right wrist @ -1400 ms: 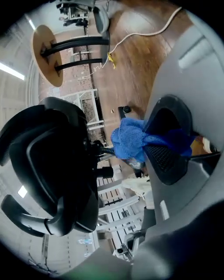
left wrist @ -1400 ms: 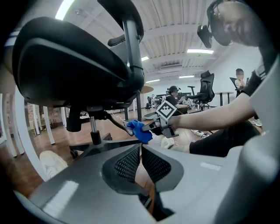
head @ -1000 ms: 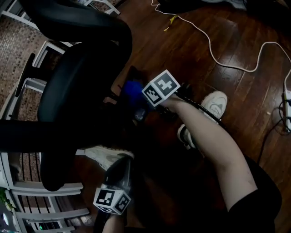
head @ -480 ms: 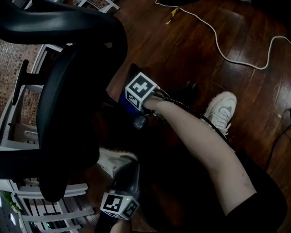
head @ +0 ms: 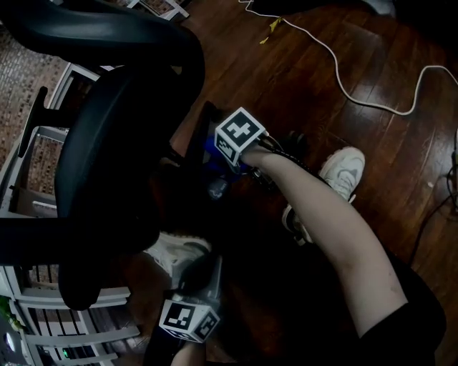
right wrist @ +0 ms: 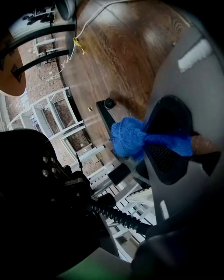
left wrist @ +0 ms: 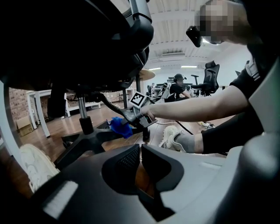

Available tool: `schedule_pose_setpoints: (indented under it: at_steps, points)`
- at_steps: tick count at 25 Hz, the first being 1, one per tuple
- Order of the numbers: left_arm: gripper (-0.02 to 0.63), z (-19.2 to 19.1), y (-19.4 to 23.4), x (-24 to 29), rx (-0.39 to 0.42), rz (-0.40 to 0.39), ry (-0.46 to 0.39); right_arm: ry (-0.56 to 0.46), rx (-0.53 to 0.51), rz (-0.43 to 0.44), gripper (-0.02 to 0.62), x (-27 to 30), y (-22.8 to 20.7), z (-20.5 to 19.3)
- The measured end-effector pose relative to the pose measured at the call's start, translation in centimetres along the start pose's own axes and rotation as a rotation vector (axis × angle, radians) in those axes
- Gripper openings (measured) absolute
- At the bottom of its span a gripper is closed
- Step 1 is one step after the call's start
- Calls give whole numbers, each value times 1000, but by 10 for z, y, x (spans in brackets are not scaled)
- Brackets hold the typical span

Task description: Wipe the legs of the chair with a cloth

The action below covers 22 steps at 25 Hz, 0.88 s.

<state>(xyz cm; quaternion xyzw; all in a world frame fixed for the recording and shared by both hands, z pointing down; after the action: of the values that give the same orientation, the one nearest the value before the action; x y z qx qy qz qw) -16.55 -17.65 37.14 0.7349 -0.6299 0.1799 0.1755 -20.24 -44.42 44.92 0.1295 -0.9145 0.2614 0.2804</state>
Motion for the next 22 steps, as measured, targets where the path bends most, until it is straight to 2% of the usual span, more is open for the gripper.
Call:
schedule_pose_setpoints:
  at_steps: [10,16,22]
  points:
    - [12,-5,-6,11,-20,-32,-24,-55,116,-54,89,-29,-42,-22]
    - [12,-7,-12,13,-14,-38,-17,-60,112,-85,89,-47,-60,-35]
    - [12,-2,-21,13,5,-50,-12,-73,153,-90,89,-60,-78,-41]
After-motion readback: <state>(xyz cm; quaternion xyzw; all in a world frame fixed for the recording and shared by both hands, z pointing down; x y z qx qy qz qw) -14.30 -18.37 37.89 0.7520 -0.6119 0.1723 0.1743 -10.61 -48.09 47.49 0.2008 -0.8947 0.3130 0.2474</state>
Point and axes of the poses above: the fingertips, and each gripper's own axes: x forward along the fingers, y to its left, z out of its top, the point moved 1 cm from there along -x, backward along the fingers, and after that the axes turned 5 degrees about -x, right-handed, at the moved point
